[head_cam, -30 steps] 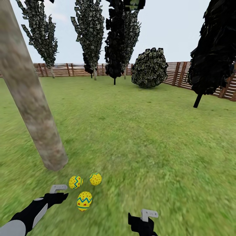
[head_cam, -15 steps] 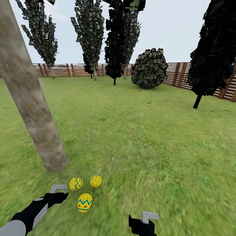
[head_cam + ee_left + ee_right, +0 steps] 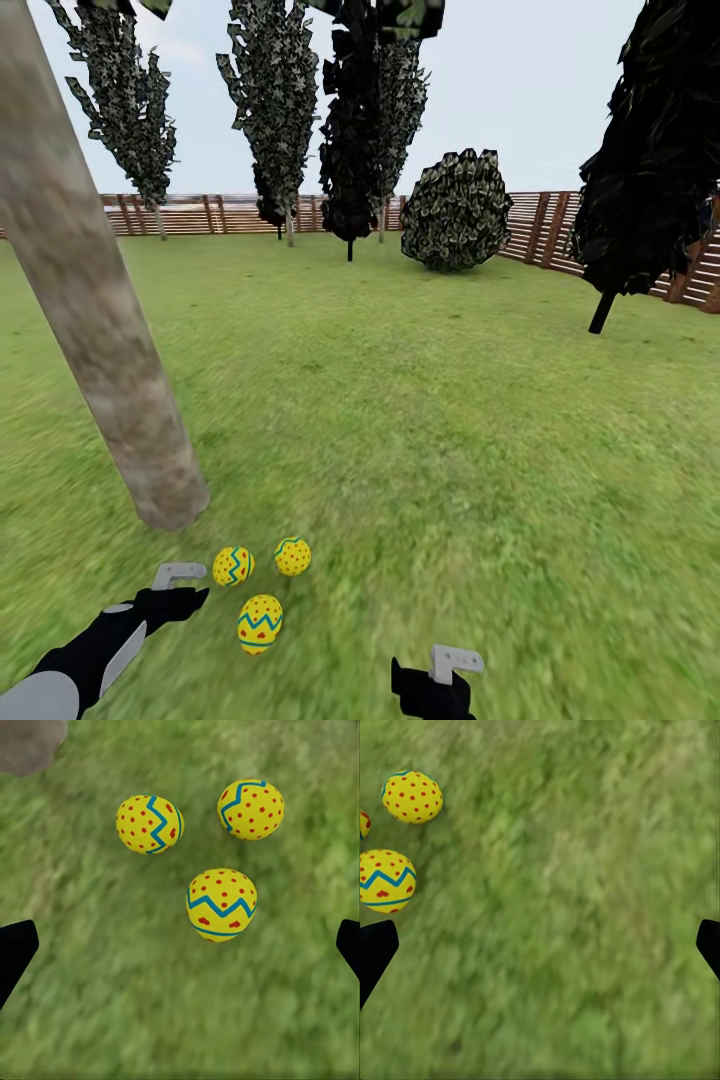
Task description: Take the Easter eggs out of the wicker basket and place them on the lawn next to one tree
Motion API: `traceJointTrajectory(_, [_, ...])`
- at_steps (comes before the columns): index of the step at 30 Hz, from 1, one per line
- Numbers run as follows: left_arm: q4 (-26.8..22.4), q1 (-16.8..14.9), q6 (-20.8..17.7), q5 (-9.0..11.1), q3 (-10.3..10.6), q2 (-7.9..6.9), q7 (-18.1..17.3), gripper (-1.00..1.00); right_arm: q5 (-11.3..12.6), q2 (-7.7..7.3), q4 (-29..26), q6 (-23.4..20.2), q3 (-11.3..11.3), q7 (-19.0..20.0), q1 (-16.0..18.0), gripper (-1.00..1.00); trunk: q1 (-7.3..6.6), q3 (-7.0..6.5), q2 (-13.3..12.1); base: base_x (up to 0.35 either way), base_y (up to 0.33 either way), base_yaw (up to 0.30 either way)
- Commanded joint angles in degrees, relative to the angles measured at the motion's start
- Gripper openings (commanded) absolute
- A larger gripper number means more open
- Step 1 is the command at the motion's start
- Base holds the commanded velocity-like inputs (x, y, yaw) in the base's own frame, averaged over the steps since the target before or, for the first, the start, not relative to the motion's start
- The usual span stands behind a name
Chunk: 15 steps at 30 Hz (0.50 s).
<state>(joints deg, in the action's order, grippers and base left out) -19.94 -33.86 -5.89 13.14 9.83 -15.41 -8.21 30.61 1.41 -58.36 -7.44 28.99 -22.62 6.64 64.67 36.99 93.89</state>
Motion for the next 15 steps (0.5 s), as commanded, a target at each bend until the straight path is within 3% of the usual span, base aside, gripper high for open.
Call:
traceJointTrajectory(1, [-0.1,-0.02,-0.35,0.59,0.28,-0.05,-0.04,1.0,0.27,-0.02,0.01,-0.21,0.16,-0.42,0.04,1.0,-0.23,-0.13,-0.39,0.0,0.0,0.0])
traceJointTrajectory(15, [0.06,0.02,-0.26,0.6,0.28,0.02,0.09,1.0,0.41,0.07,3.38,-0.21,0.28,-0.4,0.04,1.0,-3.31,-2.64,-6.0,0.0,0.0,0.0])
